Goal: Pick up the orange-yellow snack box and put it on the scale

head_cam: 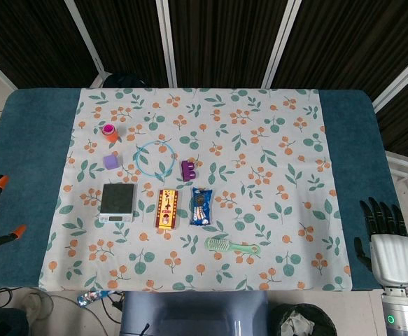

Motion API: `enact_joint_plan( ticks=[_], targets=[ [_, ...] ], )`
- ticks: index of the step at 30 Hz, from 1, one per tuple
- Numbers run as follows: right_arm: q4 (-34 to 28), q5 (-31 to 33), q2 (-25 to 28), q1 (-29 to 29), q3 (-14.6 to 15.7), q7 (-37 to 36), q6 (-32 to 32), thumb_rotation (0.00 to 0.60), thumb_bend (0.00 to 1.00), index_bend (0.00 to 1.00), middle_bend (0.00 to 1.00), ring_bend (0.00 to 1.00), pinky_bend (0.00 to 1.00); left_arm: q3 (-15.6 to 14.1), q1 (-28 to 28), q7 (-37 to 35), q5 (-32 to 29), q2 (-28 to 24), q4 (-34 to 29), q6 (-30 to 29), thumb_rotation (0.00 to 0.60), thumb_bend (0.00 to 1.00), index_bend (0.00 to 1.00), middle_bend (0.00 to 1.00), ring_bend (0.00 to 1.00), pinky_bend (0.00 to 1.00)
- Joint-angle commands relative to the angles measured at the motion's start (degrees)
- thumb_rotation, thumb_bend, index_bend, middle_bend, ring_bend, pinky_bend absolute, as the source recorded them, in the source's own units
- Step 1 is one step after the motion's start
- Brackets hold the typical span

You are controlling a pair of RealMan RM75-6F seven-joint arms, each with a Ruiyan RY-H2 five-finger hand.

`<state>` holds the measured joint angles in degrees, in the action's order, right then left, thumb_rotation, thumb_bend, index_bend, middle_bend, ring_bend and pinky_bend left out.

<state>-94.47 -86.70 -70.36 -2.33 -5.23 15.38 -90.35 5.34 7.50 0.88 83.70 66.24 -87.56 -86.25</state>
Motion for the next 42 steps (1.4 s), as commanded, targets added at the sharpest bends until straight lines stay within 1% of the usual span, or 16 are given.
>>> enact_joint_plan(
  ticks=[1, 23, 24, 26, 28, 29, 30, 32, 35, 37, 40, 42],
  targets=[
    [0.07, 0.23, 0.04, 0.01, -0.06, -0.14, 0.09, 0.6, 0.51, 0.03, 0.07, 0.06, 0.03, -0.05, -0.09, -0.08, 0.1, -0.04, -0.05, -0.11, 0.6, 0.12, 0.03, 0.07, 0.0, 0.03],
    [-0.01, 0.54, 0.03, 0.01, -0.23, 0.21, 0.08, 0.6, 0.51, 0.03, 0.07, 0.06, 0.03, -0.25, 0.5, 0.43, -0.59, -0.08, -0.02, 1.89, 0.6, 0.12, 0.0, 0.07, 0.0, 0.03],
    [-0.02, 0.64, 0.07, 0.03, -0.25, 0.19, 0.08, 0.6, 0.51, 0.03, 0.07, 0.06, 0.03, -0.34, 0.5, 0.46, -0.46, -0.07, -0.12, 1.9, 0.6, 0.12, 0.0, 0.07, 0.0, 0.03],
    [-0.02, 0.79, 0.12, 0.05, -0.3, 0.19, 0.1, 0.6, 0.51, 0.03, 0.07, 0.06, 0.03, -0.67, 0.59, 0.43, 0.02, -0.11, -0.35, 2.12, 0.6, 0.13, 0.0, 0.09, 0.04, 0.07],
    [-0.06, 0.85, 0.14, 0.06, -0.36, 0.16, 0.07, 0.6, 0.51, 0.03, 0.07, 0.06, 0.03, -1.43, 0.82, 0.02, 1.02, -0.41, -0.77, 2.85, 0.6, 0.22, 0.0, 0.14, 0.1, 0.12],
    [-0.08, 0.84, 0.14, 0.06, -0.37, 0.15, 0.04, 0.6, 0.51, 0.03, 0.07, 0.06, 0.03, -1.84, 1.0, -0.33, 1.65, -0.63, -0.98, 3.28, 0.6, 0.3, 0.0, 0.2, 0.15, 0.17],
    [-0.09, 0.8, 0.16, 0.07, -0.37, 0.13, -0.02, 0.6, 0.51, 0.03, 0.07, 0.06, 0.03, -2.26, 1.26, -0.89, 2.52, -0.81, -1.14, 3.64, 0.6, 0.36, 0.0, 0.25, 0.19, 0.21],
    [-0.16, 0.82, 0.21, 0.15, -0.43, -0.03, -0.18, 0.6, 0.51, 0.03, 0.07, 0.06, 0.03, -3.09, 1.76, -2.07, 4.51, -0.88, -1.15, 4.1, 0.6, 0.45, 0.01, 0.39, 0.31, 0.32],
    [-0.21, 1.21, 0.33, 0.34, -0.59, -0.21, -0.4, 0.6, 0.51, 0.03, 0.07, 0.06, 0.03, -4.61, 2.66, -2.43, 7.05, -0.98, -1.27, 5.62, 0.6, 0.52, 0.01, 0.52, 0.43, 0.46],
    [-0.1, 1.4, 0.45, 0.34, -0.65, -0.14, -0.32, 0.6, 0.51, 0.03, 0.07, 0.06, 0.03, -5.37, 3.49, -1.02, 8.27, -1.08, -1.41, 7.09, 0.6, 0.56, 0.02, 0.6, 0.5, 0.52],
    [-0.05, 1.34, 0.39, 0.27, -0.64, -0.1, -0.23, 0.6, 0.51, 0.03, 0.07, 0.06, 0.03, -5.2, 4.99, 3.75, 8.31, -1.01, -2.7, 9.42, 0.6, 0.65, 0.04, 0.71, 0.6, 0.61],
    [-0.03, 1.23, 0.35, 0.26, -0.59, 0.0, -0.24, 0.6, 0.51, 0.03, 0.07, 0.06, 0.03, -4.89, 6.02, 6.47, 7.81, -0.83, -3.89, 11.16, 0.6, 0.7, 0.05, 0.76, 0.65, 0.65]
  ],
)
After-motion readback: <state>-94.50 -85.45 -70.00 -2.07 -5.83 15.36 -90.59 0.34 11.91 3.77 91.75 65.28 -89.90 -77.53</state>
